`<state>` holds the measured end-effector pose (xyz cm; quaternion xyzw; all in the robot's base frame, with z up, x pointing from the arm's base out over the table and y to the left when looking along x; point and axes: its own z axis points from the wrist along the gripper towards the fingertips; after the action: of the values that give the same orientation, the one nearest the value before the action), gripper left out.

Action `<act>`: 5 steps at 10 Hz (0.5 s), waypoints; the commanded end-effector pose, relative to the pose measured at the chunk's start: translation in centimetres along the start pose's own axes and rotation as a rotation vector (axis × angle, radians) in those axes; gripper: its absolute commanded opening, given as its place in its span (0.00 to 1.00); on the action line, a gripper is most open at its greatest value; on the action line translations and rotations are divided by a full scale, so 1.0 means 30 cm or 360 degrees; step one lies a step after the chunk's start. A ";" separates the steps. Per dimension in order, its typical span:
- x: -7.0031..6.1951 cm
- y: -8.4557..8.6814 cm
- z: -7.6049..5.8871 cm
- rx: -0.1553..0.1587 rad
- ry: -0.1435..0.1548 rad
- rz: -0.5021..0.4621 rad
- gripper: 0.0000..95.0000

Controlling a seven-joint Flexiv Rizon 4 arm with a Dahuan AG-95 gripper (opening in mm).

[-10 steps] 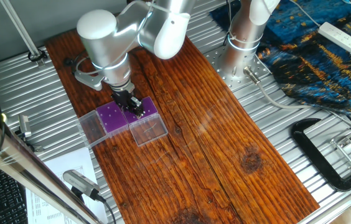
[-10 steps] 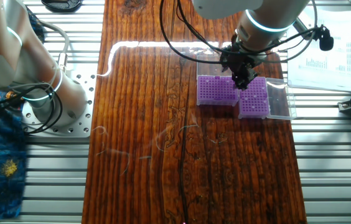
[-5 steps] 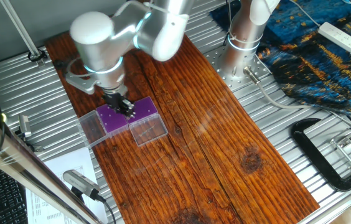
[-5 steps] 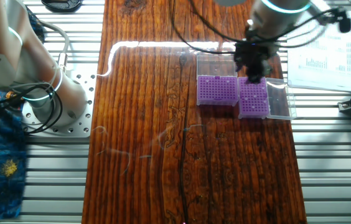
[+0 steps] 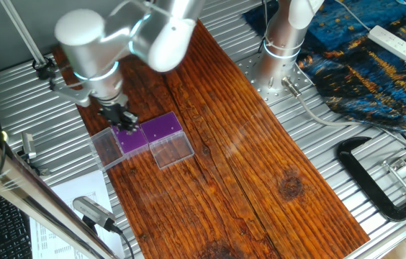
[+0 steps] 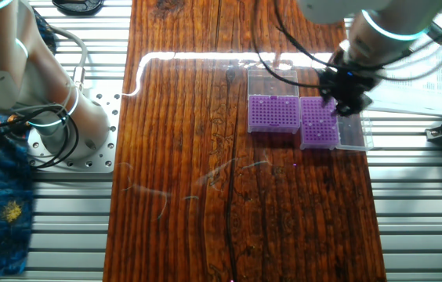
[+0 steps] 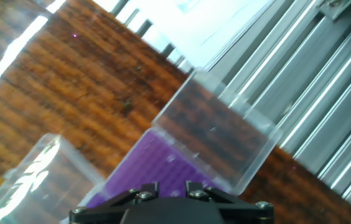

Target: Transfer all small pipette tips from one holder to another

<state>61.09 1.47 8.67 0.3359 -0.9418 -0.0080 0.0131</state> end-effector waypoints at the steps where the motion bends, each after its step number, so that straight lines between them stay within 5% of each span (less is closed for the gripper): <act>1: -0.005 -0.012 0.006 0.0001 -0.0003 -0.0003 0.20; 5: -0.020 0.008 0.022 -0.0006 -0.0015 0.0004 0.20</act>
<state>61.17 2.17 7.98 0.3357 -0.9418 -0.0136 0.0092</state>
